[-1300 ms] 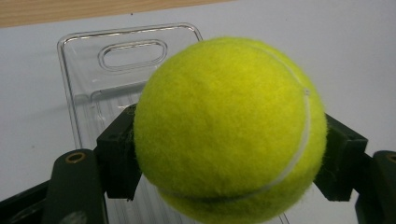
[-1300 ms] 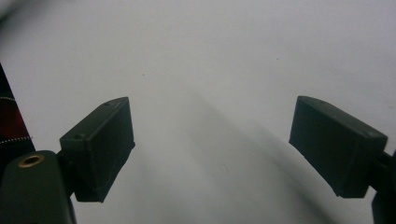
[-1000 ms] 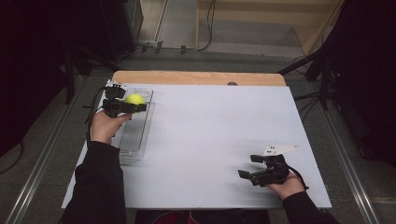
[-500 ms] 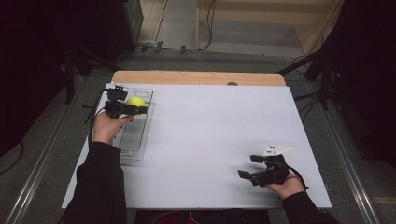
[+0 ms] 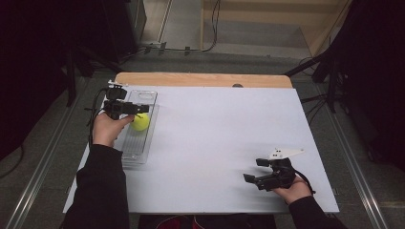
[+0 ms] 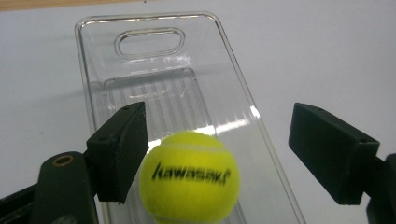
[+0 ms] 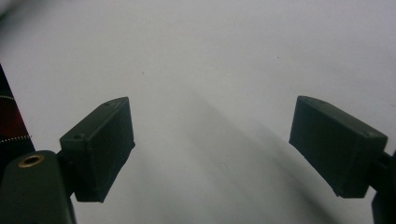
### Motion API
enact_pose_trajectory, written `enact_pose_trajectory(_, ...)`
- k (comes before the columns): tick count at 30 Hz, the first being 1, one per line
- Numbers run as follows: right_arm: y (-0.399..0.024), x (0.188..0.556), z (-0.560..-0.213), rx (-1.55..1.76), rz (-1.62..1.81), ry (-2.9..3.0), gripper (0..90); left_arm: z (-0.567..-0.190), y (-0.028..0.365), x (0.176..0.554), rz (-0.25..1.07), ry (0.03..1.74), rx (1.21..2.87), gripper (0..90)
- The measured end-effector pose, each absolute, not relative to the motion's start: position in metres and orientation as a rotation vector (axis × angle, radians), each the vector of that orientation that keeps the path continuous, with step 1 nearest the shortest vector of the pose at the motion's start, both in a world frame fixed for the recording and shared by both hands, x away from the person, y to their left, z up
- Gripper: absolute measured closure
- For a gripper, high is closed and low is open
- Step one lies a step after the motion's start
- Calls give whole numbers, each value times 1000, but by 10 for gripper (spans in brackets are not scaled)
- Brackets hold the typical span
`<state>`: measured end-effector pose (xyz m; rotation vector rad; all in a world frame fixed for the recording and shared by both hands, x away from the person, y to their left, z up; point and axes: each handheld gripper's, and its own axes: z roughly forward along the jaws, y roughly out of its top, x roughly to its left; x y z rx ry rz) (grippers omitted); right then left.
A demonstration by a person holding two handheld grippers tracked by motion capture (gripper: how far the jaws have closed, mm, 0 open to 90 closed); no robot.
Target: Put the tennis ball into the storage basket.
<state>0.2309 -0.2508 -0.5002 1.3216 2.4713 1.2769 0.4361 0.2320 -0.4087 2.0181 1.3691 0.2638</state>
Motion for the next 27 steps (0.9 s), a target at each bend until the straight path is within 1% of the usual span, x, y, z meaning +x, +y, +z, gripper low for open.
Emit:
enact_pose_trajectory(6, -253, 231, -501, 1339, 1277, 2464, 120, -396, 227, 432, 230, 1312, 2000, 206)
enact_pose_trajectory(16, -248, 233, -500, 1306, 1290, 2481, 120, -388, 216, 423, 155, 1246, 2015, 208)
enact_pose_trajectory(19, -248, 234, -501, 1303, 1288, 2488, 120, -384, 212, 420, 126, 1213, 1991, 208)
enact_pose_trajectory(27, -246, 231, -498, 1282, 1286, 2489, 120, -383, 197, 411, 100, 1141, 2025, 209)
